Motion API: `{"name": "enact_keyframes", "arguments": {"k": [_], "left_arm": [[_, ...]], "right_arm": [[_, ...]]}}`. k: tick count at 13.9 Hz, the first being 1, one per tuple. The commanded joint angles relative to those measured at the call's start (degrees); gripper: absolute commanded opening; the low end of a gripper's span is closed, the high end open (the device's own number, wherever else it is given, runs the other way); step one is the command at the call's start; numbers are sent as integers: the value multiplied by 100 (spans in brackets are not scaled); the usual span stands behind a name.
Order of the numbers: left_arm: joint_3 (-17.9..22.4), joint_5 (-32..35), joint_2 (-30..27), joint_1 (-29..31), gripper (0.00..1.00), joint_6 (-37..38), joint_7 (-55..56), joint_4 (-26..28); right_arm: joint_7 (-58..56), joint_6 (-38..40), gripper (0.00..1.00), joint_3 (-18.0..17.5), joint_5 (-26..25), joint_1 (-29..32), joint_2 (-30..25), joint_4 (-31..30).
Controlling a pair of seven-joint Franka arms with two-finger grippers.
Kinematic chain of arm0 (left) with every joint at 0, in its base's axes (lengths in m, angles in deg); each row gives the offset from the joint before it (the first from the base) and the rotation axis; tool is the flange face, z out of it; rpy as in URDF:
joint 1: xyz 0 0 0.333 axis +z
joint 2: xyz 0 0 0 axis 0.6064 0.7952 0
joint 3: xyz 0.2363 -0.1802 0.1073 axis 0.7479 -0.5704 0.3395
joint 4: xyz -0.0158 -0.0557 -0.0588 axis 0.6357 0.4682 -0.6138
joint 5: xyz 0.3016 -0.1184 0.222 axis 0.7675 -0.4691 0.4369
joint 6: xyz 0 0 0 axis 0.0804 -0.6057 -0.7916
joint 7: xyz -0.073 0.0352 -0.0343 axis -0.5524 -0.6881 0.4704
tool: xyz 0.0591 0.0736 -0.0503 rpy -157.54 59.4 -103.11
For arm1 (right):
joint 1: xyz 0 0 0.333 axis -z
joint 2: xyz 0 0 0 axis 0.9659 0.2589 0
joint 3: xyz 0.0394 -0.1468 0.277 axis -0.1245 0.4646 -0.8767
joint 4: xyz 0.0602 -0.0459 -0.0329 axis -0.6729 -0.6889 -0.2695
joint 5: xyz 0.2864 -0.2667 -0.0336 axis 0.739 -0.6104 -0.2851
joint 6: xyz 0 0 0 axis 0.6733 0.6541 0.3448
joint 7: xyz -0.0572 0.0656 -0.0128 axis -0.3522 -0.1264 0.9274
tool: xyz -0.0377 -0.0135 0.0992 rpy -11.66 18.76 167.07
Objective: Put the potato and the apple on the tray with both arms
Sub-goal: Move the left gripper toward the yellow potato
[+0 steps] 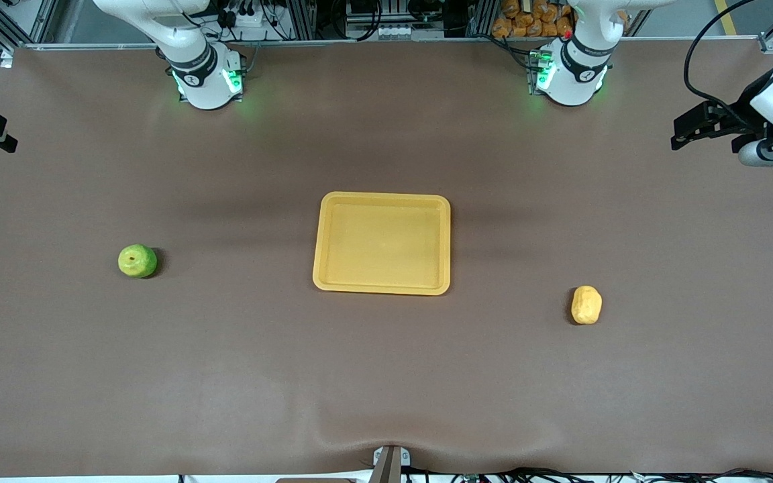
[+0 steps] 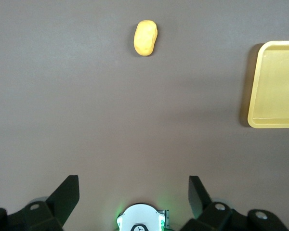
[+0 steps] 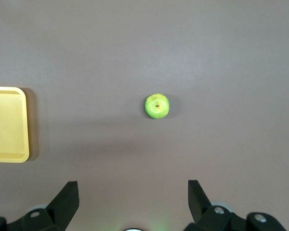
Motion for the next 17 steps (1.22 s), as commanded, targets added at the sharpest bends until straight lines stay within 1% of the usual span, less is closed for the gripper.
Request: {"name": "enact_keyframes", "arguments": {"k": [1, 3, 5, 7, 11, 14, 15, 17], "left_arm": [[-63, -5, 70, 62, 100, 105, -14, -91], [-72, 21, 105, 27, 100, 105, -67, -64], [-89, 205, 227, 9, 100, 70, -94, -64], [-89, 224, 377, -18, 100, -166, -94, -73], [-81, 224, 789, -44, 100, -825, -7, -161], [-63, 171, 1430, 0, 100, -1238, 116, -634], [-54, 171, 1580, 52, 100, -1431, 378, -679], [-28, 206, 1748, 79, 100, -2002, 653, -487]], "right_arm": [[-6, 47, 100, 20, 85, -8, 6, 45], [-6, 55, 100, 20, 85, -8, 6, 37], [-6, 56, 100, 20, 85, -8, 6, 37], [-6, 47, 100, 20, 76, -8, 6, 45], [3, 38, 100, 20, 76, -8, 15, 45], [2, 38, 100, 20, 76, -8, 24, 63], [-6, 38, 100, 20, 76, -8, 24, 63], [-6, 38, 100, 20, 76, -8, 24, 63]]}}
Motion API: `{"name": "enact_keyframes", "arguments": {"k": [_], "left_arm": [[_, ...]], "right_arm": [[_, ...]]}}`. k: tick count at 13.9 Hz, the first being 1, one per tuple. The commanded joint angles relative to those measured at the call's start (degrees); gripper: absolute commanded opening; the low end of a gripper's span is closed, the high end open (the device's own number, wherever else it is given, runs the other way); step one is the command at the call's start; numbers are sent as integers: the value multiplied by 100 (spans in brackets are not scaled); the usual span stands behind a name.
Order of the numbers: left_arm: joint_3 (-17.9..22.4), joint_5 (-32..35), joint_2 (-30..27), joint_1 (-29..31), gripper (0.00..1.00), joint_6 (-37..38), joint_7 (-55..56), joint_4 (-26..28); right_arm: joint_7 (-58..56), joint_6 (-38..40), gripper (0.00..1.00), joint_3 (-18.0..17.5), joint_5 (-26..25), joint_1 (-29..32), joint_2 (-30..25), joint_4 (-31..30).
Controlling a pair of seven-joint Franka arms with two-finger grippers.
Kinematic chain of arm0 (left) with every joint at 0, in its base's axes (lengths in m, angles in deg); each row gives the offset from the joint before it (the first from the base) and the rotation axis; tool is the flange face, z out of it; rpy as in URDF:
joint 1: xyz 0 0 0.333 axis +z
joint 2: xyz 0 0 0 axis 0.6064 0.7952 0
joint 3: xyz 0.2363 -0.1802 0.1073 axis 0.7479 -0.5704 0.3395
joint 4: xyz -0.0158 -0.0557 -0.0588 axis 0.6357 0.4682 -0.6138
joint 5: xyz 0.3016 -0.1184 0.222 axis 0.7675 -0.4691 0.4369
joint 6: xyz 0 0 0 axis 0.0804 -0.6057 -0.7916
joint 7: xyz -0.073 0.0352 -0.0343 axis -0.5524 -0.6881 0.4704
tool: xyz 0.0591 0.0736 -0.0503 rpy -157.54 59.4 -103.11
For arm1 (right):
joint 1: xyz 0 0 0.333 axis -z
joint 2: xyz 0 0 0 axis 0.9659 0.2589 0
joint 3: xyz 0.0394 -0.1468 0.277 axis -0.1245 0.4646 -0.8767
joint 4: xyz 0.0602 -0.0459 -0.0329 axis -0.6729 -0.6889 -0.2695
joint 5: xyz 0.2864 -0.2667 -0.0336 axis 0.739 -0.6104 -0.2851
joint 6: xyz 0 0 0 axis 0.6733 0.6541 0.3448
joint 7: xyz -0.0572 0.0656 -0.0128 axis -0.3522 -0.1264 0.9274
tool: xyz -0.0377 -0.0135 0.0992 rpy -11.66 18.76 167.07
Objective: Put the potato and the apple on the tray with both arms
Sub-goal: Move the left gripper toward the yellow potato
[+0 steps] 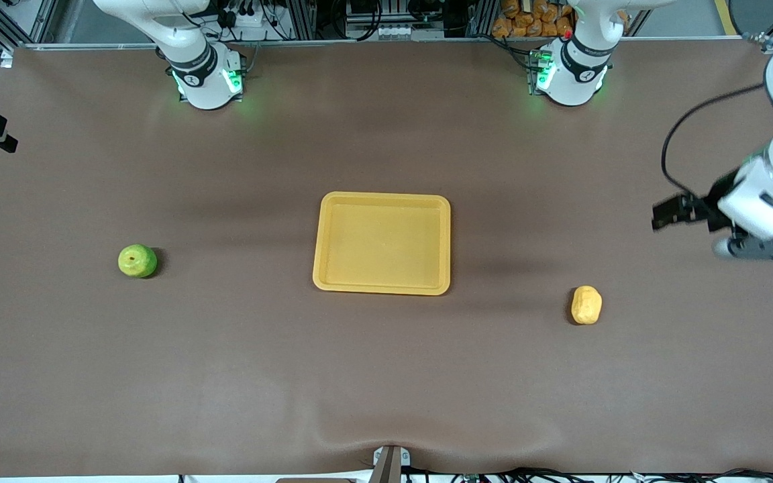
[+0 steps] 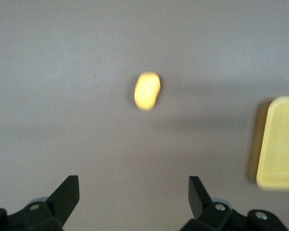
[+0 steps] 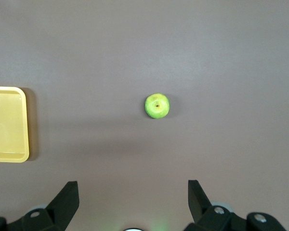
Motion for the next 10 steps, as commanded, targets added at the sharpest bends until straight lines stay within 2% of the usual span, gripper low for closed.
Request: {"name": "enact_keyframes", "arguments": {"k": [1, 5, 7, 10], "left_arm": [[-10, 95, 352, 111, 100, -461, 256, -86], [-10, 104, 949, 173, 100, -1305, 230, -86], [-1, 138, 1222, 155, 100, -1456, 169, -77], [-36, 552, 1477, 94, 100, -1518, 212, 19]], "right_arm": [[-6, 36, 100, 20, 76, -8, 21, 63], [3, 1, 100, 20, 85, 1, 30, 71], [-6, 0, 100, 20, 85, 10, 47, 80], [-24, 0, 100, 29, 85, 45, 83, 80]]}}
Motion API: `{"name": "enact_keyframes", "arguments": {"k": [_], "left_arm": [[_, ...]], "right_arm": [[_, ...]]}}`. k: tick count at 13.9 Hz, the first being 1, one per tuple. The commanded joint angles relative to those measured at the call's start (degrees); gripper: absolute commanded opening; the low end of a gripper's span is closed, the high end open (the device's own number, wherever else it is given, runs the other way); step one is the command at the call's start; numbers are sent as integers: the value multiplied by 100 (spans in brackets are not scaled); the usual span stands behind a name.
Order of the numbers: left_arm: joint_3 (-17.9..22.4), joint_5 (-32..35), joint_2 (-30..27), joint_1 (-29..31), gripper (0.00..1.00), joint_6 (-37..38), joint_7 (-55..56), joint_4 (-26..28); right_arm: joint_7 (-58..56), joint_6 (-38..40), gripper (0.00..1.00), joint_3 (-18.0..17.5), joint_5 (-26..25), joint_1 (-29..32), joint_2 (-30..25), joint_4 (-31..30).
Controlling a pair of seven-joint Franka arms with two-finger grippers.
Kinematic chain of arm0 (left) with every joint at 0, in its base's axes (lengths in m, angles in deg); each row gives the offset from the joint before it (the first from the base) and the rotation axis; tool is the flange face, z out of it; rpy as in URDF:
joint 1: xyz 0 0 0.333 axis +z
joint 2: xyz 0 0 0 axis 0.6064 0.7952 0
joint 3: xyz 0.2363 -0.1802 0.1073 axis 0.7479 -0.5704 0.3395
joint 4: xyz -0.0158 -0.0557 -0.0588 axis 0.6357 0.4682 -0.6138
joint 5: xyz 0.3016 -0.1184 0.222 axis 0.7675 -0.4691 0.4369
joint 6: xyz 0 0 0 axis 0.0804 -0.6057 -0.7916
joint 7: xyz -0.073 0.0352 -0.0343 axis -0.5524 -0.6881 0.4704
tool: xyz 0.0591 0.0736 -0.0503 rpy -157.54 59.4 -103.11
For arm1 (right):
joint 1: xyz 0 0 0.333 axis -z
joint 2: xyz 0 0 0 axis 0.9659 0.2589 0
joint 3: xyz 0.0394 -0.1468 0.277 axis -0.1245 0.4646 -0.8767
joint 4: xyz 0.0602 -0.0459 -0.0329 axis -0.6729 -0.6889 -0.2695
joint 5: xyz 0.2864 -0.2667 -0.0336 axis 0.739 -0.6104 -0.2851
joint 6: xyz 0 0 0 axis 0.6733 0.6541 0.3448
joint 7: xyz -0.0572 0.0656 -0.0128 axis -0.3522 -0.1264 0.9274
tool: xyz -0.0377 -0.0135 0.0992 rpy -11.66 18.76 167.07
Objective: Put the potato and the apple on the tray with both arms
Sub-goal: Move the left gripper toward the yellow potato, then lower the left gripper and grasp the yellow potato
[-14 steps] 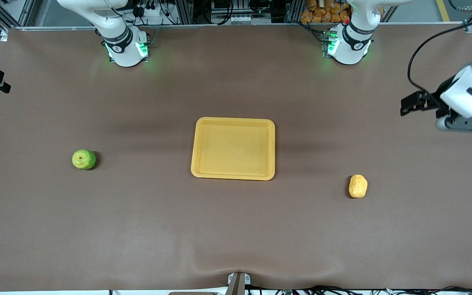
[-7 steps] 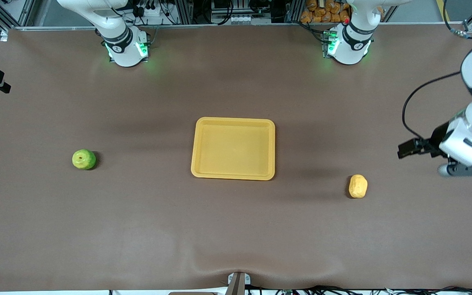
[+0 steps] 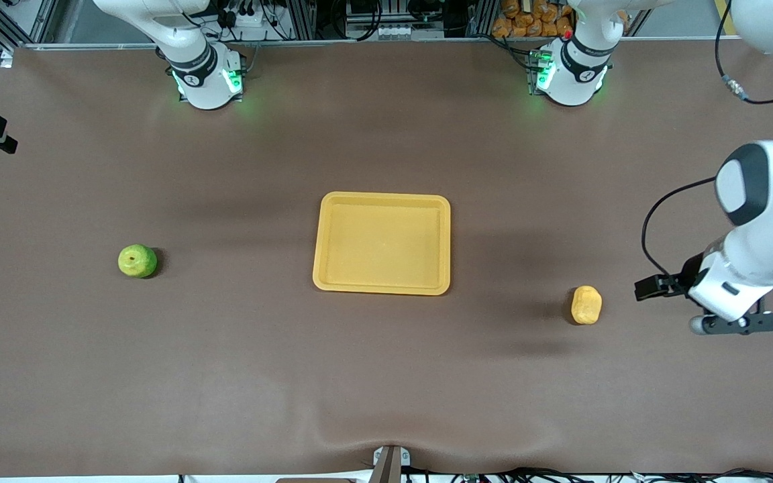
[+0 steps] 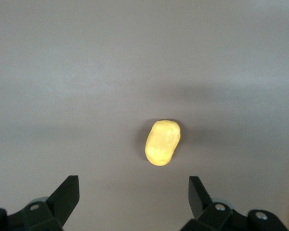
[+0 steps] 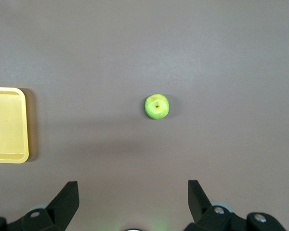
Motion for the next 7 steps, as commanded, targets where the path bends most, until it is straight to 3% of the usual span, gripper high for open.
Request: {"name": "enact_keyframes", "arguments": {"k": [1, 4, 7], "left_arm": [[-41, 214, 163, -44, 100, -61, 96, 89], [-41, 205, 375, 9, 100, -648, 288, 413], [-41, 196, 331, 132, 100, -1543, 342, 1080]], "right_arm": [[-33, 11, 100, 16, 76, 35, 56, 80], [-33, -270, 100, 16, 5, -17, 73, 80], [-24, -279, 100, 16, 5, 9, 152, 80]]}}
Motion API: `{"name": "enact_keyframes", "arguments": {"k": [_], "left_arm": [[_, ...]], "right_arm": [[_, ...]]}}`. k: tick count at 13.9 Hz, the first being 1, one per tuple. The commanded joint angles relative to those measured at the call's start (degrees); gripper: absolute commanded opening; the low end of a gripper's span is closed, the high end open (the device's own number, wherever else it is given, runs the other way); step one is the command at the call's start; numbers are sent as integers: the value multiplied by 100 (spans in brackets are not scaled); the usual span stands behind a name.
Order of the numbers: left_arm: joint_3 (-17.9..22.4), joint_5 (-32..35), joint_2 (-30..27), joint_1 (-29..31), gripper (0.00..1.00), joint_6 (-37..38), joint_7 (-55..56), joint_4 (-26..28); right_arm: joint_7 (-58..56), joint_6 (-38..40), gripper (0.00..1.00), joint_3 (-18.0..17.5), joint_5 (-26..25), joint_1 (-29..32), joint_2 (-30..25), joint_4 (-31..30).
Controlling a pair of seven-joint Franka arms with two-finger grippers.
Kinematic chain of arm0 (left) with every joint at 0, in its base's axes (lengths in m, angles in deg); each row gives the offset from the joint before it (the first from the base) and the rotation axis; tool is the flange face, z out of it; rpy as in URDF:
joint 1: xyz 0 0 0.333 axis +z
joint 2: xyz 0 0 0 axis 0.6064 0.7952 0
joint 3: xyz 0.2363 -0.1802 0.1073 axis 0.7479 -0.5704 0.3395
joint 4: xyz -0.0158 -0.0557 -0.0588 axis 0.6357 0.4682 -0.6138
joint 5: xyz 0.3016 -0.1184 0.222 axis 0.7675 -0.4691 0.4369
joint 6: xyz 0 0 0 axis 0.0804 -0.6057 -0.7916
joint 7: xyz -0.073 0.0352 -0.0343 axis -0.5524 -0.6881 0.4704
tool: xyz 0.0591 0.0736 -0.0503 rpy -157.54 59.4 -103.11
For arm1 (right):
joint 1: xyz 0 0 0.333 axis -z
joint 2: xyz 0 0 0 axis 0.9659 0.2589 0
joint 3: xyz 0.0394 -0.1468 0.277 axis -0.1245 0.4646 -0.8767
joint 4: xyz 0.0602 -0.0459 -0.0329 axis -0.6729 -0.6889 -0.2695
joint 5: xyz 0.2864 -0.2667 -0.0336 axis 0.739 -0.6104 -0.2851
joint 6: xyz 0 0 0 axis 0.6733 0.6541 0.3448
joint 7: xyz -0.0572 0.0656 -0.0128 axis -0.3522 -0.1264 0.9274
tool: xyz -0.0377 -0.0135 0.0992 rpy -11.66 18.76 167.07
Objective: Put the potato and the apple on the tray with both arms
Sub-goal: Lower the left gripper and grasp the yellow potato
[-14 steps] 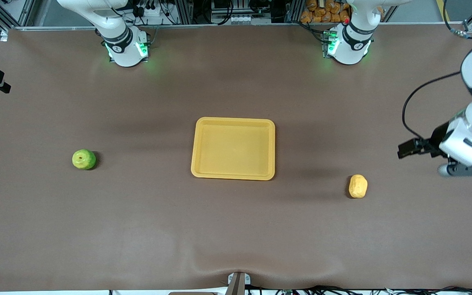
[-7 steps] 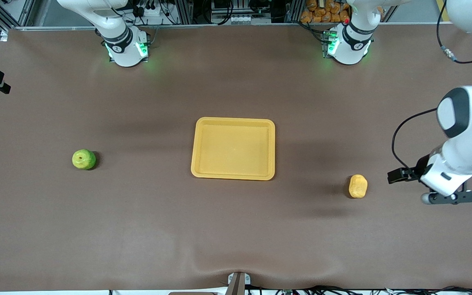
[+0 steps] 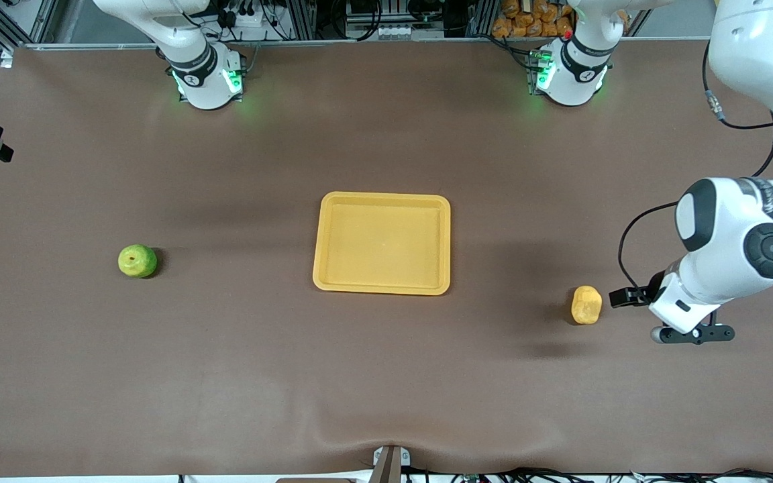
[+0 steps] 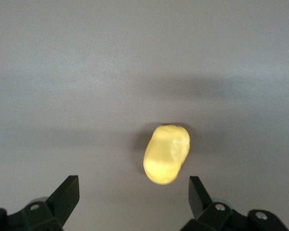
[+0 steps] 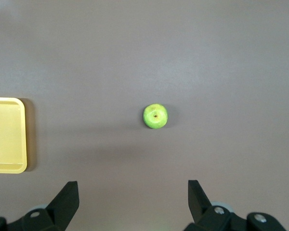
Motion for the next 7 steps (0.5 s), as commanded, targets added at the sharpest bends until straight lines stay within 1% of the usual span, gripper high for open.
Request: {"name": "enact_keyframes", "arguments": {"k": [1, 2, 4, 5, 7], "left_arm": [[-35, 129, -160, 75, 100, -805, 260, 733], [-52, 129, -177, 57, 100, -1069, 348, 961], [-53, 137, -108, 39, 100, -1823, 349, 1226], [-61, 146, -3, -4, 100, -1975, 331, 1314], [-53, 233, 156, -119, 100, -2020, 270, 1315]], "right_arm": [[-23, -9, 100, 6, -1, 9, 98, 81], [-23, 0, 100, 6, -10, 9, 133, 81], [-23, 9, 100, 6, -10, 18, 168, 81], [-23, 0, 100, 6, -19, 35, 212, 81], [-32, -9, 100, 14, -36, 44, 344, 89]]}}
